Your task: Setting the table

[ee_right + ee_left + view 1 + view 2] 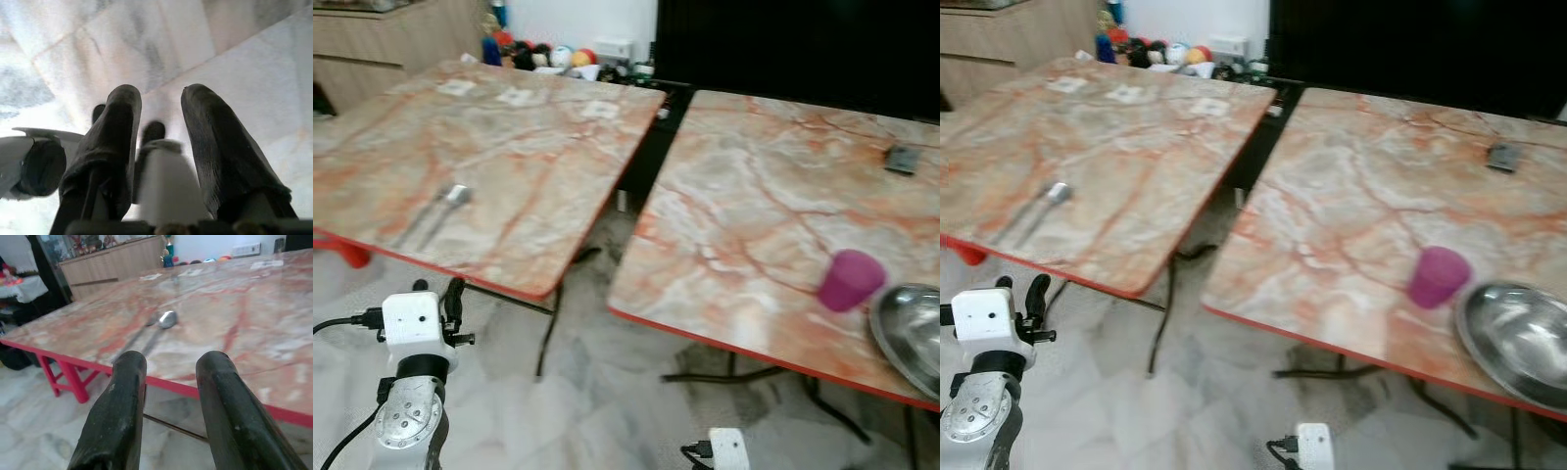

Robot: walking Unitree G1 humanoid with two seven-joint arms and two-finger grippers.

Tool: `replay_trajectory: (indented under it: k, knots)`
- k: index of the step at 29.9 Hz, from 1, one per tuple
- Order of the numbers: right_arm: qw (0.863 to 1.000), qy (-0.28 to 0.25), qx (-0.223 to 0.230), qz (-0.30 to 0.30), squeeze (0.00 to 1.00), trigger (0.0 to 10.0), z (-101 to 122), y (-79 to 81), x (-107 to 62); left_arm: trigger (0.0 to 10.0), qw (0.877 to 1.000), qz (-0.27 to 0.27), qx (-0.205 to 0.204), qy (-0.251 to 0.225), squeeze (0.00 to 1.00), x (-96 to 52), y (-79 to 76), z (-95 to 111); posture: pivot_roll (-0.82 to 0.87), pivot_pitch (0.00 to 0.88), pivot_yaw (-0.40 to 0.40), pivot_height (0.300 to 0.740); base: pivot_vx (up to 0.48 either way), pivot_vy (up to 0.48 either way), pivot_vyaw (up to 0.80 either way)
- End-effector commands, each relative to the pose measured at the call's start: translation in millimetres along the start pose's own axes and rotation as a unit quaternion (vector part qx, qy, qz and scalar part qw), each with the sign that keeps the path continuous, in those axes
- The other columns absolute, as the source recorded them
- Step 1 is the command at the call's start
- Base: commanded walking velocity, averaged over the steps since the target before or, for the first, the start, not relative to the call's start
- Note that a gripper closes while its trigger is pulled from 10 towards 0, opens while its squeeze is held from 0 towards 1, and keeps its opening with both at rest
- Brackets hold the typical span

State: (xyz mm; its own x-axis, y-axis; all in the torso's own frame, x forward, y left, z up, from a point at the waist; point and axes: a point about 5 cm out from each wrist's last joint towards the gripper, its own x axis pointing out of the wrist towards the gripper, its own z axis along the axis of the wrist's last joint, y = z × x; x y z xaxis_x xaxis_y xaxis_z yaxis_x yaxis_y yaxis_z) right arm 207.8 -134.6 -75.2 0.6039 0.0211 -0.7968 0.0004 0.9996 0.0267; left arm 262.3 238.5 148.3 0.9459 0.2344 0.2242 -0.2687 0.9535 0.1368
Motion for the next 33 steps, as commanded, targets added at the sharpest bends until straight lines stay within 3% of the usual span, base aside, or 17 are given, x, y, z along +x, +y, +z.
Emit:
replay_trajectory:
  k: [1,21,27,30,33]
  knots:
    - [1.0,0.013,0.004,-0.005,0.0,10.0,-8,-3.4,-1.3,10.0,1.0,0.004,-0.001,0.001,0.0,-2.5,-0.4,0,0.09,0.139,0.021,0.74,0.0,0.48,0.0]
    - [1.0,0.013,0.003,-0.005,0.0,10.0,-8,-3.3,-1.2,10.0,0.999,0.031,0.011,0.02,0.0,-12.7,9.1,-13,0.1,0.145,0.019,0.74,0.0,0.48,0.0]
    - [1.0,0.012,0.003,-0.004,0.0,10.0,-8,-3.1,-1.1,10.0,0.996,0.066,0.021,0.048,0.0,-21.5,20.2,-30,0.1,0.143,0.019,0.74,0.0,0.48,0.0]
    - [1.0,0.012,0.003,-0.004,0.0,10.0,-8,-3.0,-1.1,10.0,0.993,0.081,0.027,0.08,0.0,-29.7,28.2,-47,0.1,0.142,0.018,0.74,0.0,0.48,0.0]
    - [1.0,0.012,0.004,-0.005,0.0,10.0,-7,-3.2,-1.1,10.0,0.985,0.084,0.033,0.145,0.0,-41.3,36.9,-75,0.1,0.142,0.017,0.74,0.0,0.472,0.0]
